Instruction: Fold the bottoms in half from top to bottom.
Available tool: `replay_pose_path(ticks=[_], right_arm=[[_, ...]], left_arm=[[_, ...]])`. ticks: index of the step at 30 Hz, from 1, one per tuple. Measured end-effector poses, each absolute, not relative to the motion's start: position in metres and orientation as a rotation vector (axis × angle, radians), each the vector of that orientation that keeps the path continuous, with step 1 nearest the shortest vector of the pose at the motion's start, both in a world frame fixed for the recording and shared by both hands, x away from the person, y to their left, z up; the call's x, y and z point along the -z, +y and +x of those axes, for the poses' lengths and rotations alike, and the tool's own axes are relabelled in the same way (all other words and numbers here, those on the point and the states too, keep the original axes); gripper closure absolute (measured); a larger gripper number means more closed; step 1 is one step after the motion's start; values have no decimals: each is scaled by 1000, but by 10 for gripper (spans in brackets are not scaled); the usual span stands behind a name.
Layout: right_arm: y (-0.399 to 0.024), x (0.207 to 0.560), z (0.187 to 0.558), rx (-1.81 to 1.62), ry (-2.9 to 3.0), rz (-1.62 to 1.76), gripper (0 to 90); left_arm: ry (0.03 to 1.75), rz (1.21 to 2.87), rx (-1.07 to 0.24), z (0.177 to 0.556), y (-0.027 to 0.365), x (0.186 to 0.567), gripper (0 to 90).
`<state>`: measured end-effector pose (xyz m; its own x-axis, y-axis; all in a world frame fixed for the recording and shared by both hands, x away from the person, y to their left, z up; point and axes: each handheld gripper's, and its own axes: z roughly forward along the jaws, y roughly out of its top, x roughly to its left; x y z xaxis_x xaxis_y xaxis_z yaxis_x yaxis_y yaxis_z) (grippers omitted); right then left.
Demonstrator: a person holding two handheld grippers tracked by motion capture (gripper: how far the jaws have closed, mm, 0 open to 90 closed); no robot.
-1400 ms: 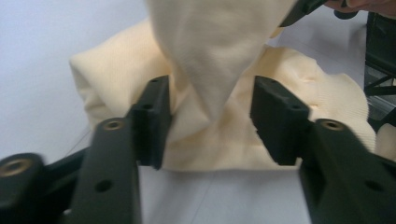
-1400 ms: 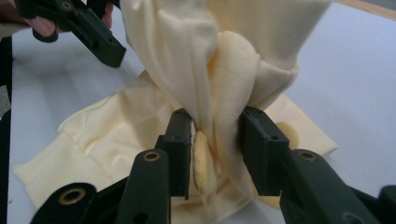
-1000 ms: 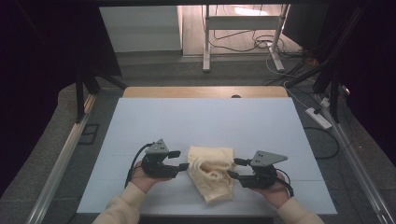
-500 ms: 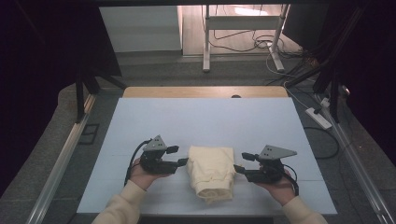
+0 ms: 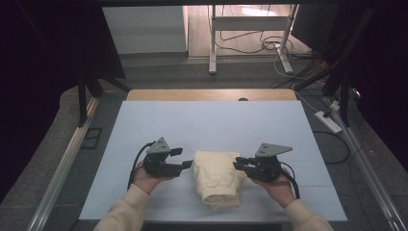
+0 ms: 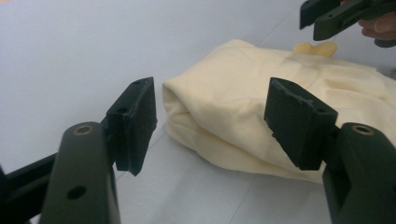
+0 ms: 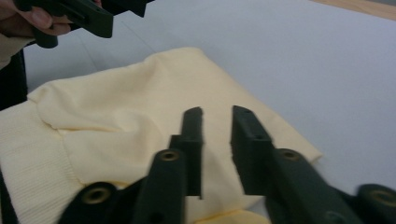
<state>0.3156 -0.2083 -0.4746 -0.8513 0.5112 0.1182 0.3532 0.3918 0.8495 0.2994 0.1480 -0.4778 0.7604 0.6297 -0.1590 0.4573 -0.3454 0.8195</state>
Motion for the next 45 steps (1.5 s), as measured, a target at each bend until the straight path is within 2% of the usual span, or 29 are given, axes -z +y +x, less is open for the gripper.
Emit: replay_pose_path(ticks=[3,21,37,45], right_arm=[[-202,471,316,-1450,2505,738,893],[-137,472,293,-1443,2692,506,891],[-129,492,276,-1317,2806,453,893],[-137,503,269,-1332,2820,461,895]], left_arm=[[824,1999,-229,300,150,478,335],[842,2000,-239,300,155,477,330],[845,2005,-239,298,158,479,331],[847,2004,-245,297,159,479,331]])
